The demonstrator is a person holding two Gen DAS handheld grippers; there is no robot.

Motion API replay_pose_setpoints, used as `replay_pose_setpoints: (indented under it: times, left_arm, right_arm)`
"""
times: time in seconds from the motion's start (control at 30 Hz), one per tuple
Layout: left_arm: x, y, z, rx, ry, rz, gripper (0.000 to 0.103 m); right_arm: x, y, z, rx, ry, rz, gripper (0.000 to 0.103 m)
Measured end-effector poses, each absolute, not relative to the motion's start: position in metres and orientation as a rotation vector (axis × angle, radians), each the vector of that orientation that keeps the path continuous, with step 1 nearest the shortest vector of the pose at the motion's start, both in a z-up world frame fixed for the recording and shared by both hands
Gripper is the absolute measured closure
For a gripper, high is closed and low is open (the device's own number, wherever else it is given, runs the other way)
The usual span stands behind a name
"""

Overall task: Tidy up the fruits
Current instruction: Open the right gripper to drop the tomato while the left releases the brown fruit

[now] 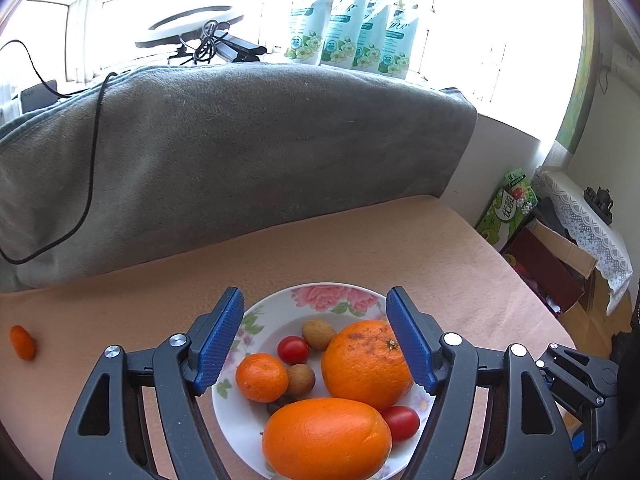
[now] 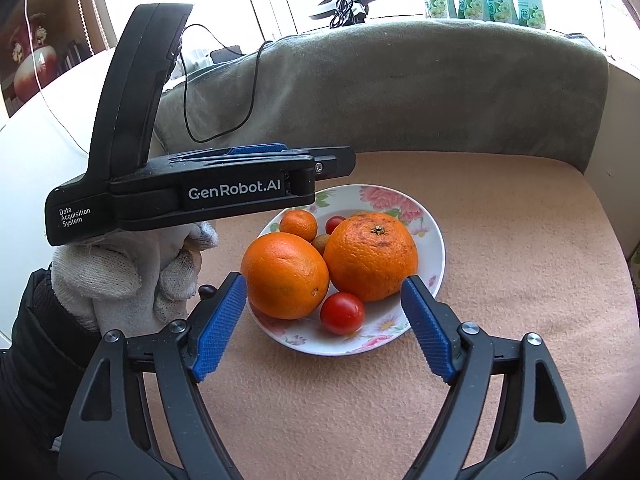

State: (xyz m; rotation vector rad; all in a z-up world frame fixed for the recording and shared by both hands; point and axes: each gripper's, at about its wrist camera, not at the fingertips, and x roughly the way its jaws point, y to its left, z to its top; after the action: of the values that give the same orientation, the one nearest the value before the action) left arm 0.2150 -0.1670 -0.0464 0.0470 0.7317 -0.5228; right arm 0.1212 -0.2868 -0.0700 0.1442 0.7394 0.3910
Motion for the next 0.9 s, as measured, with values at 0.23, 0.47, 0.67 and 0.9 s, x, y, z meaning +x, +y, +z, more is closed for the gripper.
replay_pose_setpoints:
  times: [0.23, 0.47, 0.67, 0.9]
  left_arm:
    - [0.212, -0.164, -0.045, 0.048, 0.728, -0.519, 0.029]
    - [0.209, -0.163, -0.043, 0.049, 0.721, -0.521, 0.029]
    - [0.206, -0.159, -0.040, 0.042, 0.712, -0.524, 0.029]
    - [0.201, -0.149, -0.036, 0.045, 0.696, -0.514, 0.029]
  right_arm:
    - [0.122, -0.286, -0.069, 0.147, 0.743, 0.388, 0.019]
    - [0.122, -0.287, -0.068, 0.153, 0.737, 0.380, 0.019]
    - [0.119, -0.287, -0.066, 0.153, 0.731, 0.384, 0.019]
    - [0.115, -0.280, -0.062, 0.154, 0.722, 0.394, 0.019]
